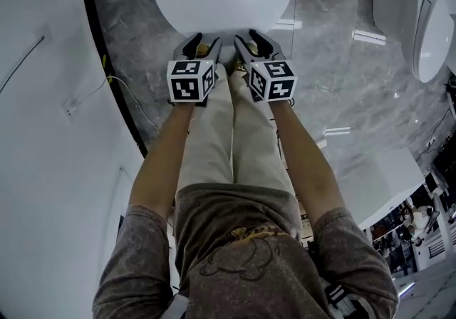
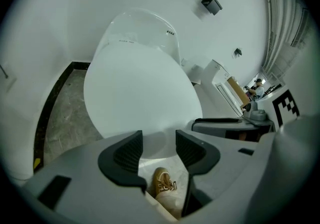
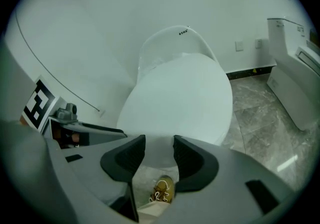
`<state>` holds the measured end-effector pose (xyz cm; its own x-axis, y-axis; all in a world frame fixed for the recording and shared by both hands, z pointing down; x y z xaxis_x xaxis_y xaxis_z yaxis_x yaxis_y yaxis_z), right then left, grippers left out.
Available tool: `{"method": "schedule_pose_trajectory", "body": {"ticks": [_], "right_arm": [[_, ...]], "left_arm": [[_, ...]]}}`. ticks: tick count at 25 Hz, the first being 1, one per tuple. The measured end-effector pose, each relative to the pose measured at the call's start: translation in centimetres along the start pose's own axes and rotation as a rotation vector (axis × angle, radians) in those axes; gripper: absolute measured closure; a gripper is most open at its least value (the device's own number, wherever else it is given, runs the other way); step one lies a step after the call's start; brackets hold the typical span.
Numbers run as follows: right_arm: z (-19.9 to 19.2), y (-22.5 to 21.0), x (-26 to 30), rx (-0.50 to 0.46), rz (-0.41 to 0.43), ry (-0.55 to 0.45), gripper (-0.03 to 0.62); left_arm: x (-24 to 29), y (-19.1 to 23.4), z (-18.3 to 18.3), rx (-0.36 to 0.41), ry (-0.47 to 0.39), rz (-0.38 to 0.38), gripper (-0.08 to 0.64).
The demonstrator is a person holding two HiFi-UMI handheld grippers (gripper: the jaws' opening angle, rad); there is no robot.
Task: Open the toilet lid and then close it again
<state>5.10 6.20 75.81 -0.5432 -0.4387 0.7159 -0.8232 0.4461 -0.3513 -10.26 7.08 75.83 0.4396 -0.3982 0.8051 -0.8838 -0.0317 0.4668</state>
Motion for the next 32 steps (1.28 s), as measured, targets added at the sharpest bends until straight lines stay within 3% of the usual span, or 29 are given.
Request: {"method": "schedule_pose_trajectory", "body": {"ticks": [3, 7, 14, 19, 23, 28, 32], "right_arm": [[0.0, -0.3, 0.0, 0.016, 0.004, -0.002, 0.396], [1.9, -0.1, -1.6, 0.024, 0.015, 0.029, 0.397], [12.0, 2.3, -10.2, -0.002, -0.003, -0.072, 0.397], [20.2, 4.8, -17.7, -0.054, 0.009, -0.181, 0.397], [25.2, 7.0, -23.6, -0.101, 0.04, -0.25, 0.397], [28.5, 8.5, -30.4, -0.175, 0.061, -0.365, 0.397], [29.4, 9.0, -34.8, -0.182, 0.062, -0.464, 0.397]], "left_arm": [[0.1, -0.1, -0.1, 0.002, -0.018, 0.007, 0.347], [-1.0, -0.9, 0.7, -0.019, 0.023, 0.002, 0.347], [-9.2, -5.9, 8.5, -0.009, -0.065, -0.044, 0.347], [-17.9, -12.0, 15.7, 0.07, -0.153, -0.108, 0.347], [-25.1, -16.3, 19.4, 0.16, -0.234, -0.149, 0.347], [-32.1, -19.8, 21.7, 0.246, -0.329, -0.213, 0.347], [-36.1, -20.8, 22.3, 0.271, -0.384, -0.249, 0.347]]}}
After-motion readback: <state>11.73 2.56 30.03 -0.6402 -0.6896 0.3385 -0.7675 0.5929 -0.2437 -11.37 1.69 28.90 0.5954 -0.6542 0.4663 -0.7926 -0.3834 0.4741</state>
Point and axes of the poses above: the fingertips, and each gripper's own axes: x forward along the fingers, y to its left, z out of its top, the point moved 7 cm from there along -x, backward along the fingers, and after that the axes turned 9 degrees about -x, right-handed, at the moved point
